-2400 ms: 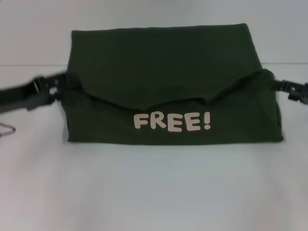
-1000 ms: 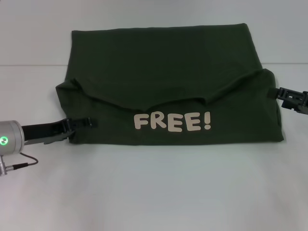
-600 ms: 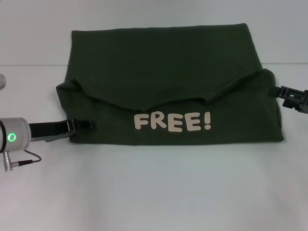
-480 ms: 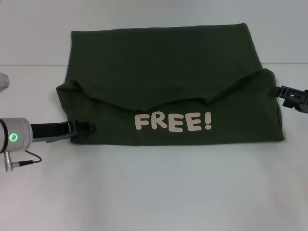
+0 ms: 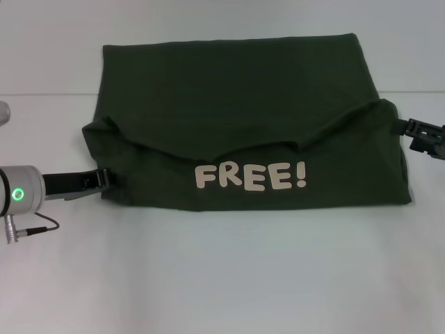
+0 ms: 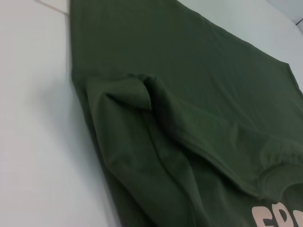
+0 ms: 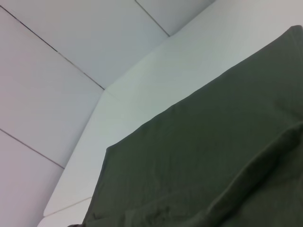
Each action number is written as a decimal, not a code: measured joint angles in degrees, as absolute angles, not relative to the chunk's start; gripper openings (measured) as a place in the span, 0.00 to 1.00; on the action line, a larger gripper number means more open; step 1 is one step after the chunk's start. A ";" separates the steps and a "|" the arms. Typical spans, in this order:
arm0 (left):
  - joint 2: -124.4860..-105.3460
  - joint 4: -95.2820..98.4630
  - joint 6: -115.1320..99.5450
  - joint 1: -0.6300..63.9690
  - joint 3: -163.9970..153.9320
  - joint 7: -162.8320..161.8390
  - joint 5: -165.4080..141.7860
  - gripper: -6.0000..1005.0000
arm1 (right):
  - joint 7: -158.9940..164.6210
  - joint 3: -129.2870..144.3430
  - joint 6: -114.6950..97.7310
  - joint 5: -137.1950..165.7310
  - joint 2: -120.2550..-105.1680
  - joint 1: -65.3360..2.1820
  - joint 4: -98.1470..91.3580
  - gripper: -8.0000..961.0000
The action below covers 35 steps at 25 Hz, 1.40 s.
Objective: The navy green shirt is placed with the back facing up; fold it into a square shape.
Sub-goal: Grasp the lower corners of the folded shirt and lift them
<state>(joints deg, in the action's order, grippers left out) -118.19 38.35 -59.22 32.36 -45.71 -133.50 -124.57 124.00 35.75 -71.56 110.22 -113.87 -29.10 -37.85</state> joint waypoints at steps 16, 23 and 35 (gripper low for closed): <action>-113.16 34.78 -65.85 36.82 -40.81 -137.74 -124.37 0.01 | 139.86 37.17 -75.04 137.15 -107.19 -39.88 -38.42 0.97; -113.11 34.05 -65.89 37.34 -40.52 -137.95 -124.11 0.00 | 140.98 37.95 -73.36 146.21 -110.18 -44.55 -37.85 0.94; -113.83 34.48 -65.13 37.38 -39.80 -137.97 -124.09 0.01 | 143.98 42.51 -68.87 149.86 -111.93 -44.51 -38.17 0.88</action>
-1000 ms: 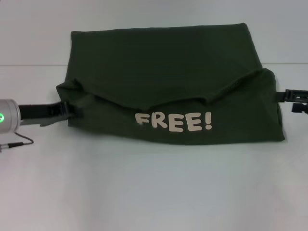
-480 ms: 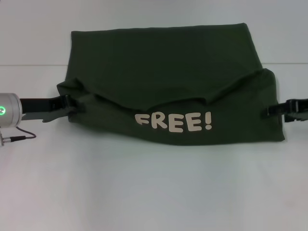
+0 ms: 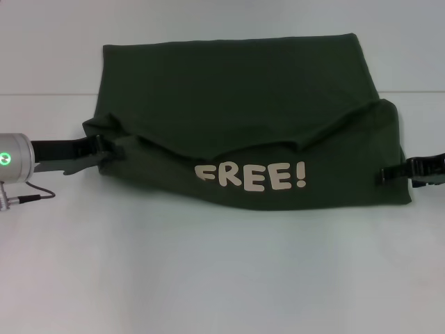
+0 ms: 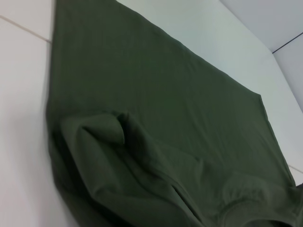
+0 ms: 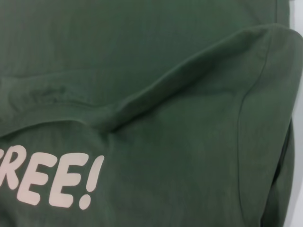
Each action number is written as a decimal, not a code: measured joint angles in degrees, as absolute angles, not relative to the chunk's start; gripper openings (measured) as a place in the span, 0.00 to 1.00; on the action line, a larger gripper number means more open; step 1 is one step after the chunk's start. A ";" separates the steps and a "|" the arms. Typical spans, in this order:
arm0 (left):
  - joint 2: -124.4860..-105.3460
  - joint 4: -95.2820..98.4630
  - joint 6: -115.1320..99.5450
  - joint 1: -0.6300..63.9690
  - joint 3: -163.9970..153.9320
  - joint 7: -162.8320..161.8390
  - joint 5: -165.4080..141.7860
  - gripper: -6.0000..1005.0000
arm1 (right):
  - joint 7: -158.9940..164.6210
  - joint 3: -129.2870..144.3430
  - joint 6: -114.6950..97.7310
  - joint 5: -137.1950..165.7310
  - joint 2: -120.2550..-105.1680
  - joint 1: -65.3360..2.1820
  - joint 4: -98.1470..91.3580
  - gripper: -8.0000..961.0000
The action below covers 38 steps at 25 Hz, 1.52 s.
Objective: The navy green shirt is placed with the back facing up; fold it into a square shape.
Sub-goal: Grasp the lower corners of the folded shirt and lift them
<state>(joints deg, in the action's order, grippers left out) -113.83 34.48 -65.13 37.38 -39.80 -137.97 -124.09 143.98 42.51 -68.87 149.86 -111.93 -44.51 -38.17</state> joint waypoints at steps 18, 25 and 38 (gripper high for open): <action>-114.25 34.54 -64.50 37.51 -39.31 -137.90 -124.10 0.01 | 144.01 42.97 -65.30 147.55 -113.30 -44.55 -35.57 0.77; -114.37 34.54 -64.51 37.64 -39.22 -137.80 -124.10 0.01 | 144.18 42.97 -65.64 147.45 -113.19 -44.63 -35.60 0.42; -113.00 34.72 -68.80 36.91 -39.69 -137.35 -124.60 0.01 | 142.41 40.13 -69.45 145.77 -112.46 -42.64 -36.15 0.08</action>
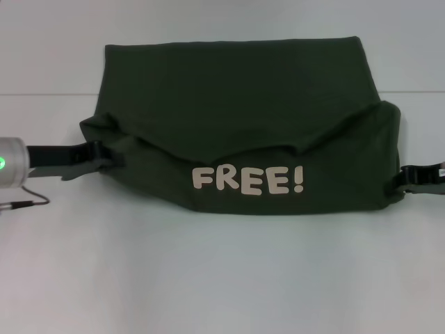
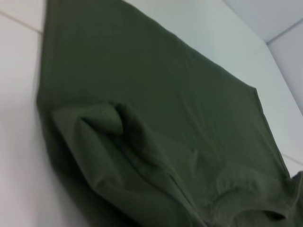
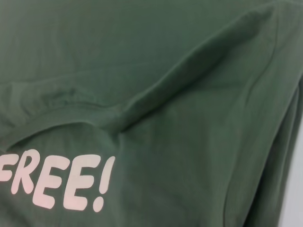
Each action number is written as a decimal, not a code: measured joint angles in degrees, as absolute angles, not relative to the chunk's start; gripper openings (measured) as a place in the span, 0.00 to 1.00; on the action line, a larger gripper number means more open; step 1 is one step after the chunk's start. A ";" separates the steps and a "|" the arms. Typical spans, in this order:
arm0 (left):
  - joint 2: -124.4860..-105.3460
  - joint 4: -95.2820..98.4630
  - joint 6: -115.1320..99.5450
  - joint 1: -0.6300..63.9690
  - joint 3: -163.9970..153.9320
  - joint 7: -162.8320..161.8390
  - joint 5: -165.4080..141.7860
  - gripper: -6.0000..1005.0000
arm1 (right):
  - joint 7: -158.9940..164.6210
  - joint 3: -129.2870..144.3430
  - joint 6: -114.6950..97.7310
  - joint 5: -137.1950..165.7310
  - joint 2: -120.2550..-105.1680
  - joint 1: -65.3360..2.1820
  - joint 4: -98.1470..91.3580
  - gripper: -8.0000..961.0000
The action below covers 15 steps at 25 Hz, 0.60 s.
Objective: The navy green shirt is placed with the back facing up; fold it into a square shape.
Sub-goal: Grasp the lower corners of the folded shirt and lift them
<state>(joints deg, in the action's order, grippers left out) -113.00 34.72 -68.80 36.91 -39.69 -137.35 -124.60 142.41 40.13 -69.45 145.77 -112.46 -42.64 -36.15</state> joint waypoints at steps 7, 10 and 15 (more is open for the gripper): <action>-111.26 36.82 -74.53 34.25 -39.77 -137.29 -124.81 0.01 | 140.00 37.49 -76.72 139.73 -111.99 -36.89 -42.52 0.04; -111.03 37.12 -74.94 33.92 -39.60 -137.41 -125.70 0.01 | 139.71 37.16 -77.67 139.39 -111.87 -35.96 -43.15 0.04; -111.06 37.11 -75.38 33.83 -39.79 -137.40 -126.20 0.01 | 139.45 37.12 -78.87 139.38 -111.80 -35.73 -43.16 0.05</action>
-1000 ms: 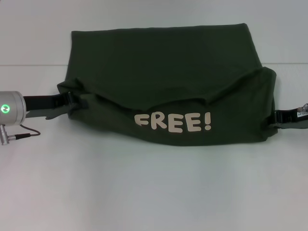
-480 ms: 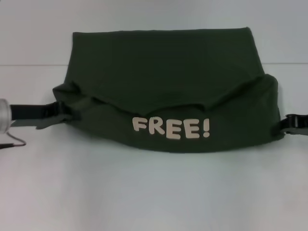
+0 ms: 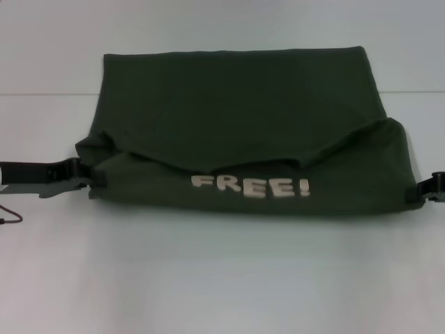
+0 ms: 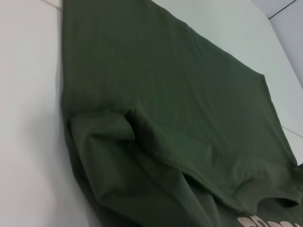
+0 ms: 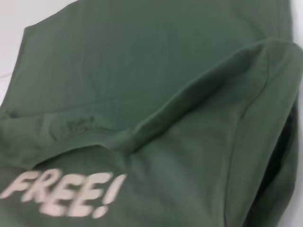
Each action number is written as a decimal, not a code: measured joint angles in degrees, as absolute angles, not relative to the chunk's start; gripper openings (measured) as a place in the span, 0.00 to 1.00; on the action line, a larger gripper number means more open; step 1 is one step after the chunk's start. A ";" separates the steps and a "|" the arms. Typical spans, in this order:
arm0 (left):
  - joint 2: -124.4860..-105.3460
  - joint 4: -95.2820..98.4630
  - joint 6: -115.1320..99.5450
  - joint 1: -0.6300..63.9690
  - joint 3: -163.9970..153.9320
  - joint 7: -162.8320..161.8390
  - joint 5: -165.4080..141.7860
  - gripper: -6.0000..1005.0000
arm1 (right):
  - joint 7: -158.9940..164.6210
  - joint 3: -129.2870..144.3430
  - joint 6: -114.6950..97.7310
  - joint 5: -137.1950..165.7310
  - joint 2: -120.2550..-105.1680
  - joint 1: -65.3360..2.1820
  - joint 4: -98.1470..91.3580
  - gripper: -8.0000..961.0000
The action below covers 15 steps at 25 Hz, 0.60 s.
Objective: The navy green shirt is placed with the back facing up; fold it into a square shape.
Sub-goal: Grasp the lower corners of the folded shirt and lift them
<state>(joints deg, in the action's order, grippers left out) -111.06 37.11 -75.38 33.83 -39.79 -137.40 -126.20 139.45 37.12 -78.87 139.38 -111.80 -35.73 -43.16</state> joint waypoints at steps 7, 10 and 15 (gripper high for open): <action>-110.72 39.38 -86.59 32.81 -39.52 -136.02 -129.11 0.01 | 139.14 37.50 -91.43 139.92 -111.12 -33.78 -45.12 0.05; -110.71 41.67 -92.53 31.52 -39.37 -136.20 -130.21 0.01 | 139.26 37.60 -95.96 141.27 -111.28 -31.75 -47.89 0.05; -110.83 45.69 -102.15 29.23 -39.27 -137.04 -131.06 0.01 | 138.92 37.24 -102.93 144.28 -111.30 -29.08 -50.57 0.05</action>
